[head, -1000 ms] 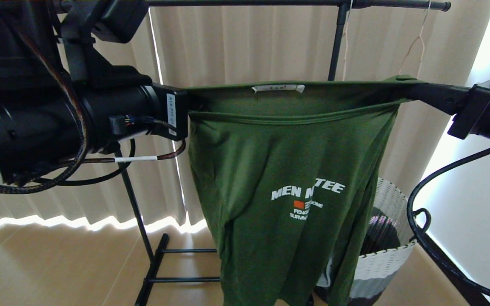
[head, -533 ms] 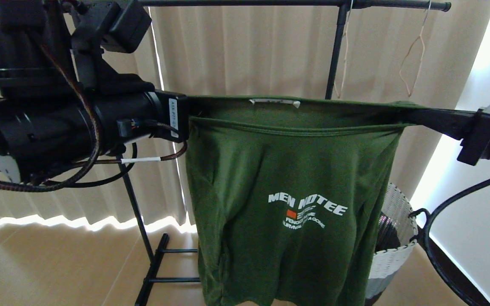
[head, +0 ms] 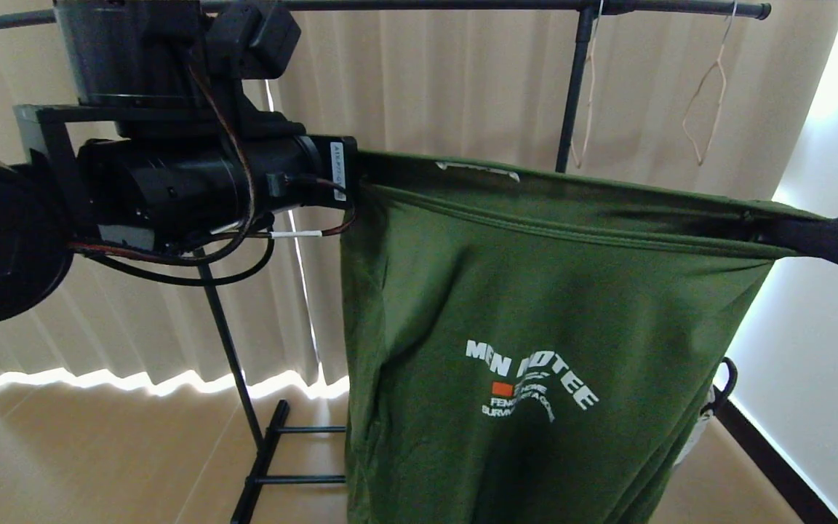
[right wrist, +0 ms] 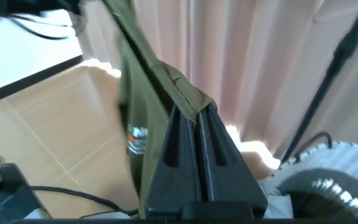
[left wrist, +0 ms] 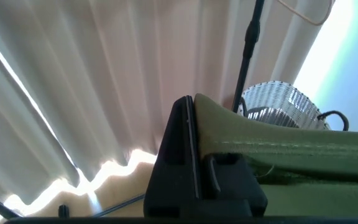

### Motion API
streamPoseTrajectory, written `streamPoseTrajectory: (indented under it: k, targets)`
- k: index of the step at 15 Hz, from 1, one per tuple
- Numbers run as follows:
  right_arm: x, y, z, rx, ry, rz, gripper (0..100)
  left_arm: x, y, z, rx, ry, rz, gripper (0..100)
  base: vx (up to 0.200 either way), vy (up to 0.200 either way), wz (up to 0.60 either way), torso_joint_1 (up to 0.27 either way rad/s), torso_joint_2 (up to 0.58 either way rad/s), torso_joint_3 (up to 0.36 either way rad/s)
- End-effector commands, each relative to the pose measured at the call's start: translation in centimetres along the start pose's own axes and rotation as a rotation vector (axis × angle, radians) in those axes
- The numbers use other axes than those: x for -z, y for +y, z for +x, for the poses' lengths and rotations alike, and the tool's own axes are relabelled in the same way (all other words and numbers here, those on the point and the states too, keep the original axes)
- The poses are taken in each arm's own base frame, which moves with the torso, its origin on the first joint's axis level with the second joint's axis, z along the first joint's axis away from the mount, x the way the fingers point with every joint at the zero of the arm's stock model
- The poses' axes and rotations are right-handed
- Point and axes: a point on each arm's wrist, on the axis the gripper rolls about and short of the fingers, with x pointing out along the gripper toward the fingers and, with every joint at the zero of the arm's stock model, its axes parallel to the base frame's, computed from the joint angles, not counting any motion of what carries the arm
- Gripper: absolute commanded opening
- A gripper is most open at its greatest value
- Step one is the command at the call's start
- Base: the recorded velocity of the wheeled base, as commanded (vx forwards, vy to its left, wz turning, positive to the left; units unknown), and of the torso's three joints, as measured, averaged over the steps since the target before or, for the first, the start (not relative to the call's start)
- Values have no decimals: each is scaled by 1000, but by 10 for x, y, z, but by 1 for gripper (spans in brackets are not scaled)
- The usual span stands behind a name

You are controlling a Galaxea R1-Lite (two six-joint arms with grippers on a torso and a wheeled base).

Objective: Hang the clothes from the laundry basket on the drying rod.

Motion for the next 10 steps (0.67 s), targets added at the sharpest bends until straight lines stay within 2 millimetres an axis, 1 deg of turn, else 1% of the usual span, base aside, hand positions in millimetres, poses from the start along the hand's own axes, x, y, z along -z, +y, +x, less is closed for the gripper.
streamPoseTrajectory:
  k: [1,2,4,5,6,7,8,10]
  targets:
    - [-2,4,-7,-15,-22,-9,0,3,-1,4,-1,12,2,0,0,0,0,0,0,0]
    - [-1,3,-4,-9,-14,-12,0,4,-1,4,-1,15,5,0,0,0,0,0,0,0]
    - [1,-2,4,15,3,-59,0,-2,2,-8,1,6,3,0,0,0,0,0,0,0]
    - [1,-9,13,65,22,-102,0,-6,5,-24,4,21,6,0,0,0,0,0,0,0]
    - [2,-13,18,82,29,-112,0,-8,6,-32,6,28,7,0,0,0,0,0,0,0]
    - [0,-20,30,104,10,-121,0,-12,8,-52,61,43,9,0,0,0,0,0,0,0]
    - [0,-23,39,114,-8,-126,0,-14,11,-67,104,48,7,0,0,0,0,0,0,0]
    - [1,-33,61,156,-42,-132,0,-15,16,-109,220,97,10,0,0,0,0,0,0,0]
